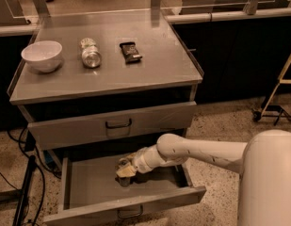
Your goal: Pick redbull can from middle drawer and place on counter
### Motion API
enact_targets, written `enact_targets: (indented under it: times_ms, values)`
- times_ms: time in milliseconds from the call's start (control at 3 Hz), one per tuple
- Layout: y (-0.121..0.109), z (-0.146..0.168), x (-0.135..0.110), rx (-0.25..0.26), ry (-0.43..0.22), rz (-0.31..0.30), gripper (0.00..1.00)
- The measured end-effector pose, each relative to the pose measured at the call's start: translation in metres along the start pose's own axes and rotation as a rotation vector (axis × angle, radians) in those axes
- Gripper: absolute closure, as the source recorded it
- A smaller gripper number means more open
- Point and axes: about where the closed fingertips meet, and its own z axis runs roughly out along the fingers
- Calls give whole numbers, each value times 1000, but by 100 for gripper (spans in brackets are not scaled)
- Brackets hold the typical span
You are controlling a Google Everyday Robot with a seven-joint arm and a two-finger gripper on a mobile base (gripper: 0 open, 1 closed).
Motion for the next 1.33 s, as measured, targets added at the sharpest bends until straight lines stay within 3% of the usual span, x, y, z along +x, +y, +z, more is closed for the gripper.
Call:
enact_targets:
  times_ms: [333, 667, 1333]
  values:
    - [0, 0, 0, 0, 0, 0, 96]
    - [8, -13, -9, 12, 7, 22, 100]
    - [28, -77, -34, 124, 17, 86, 100]
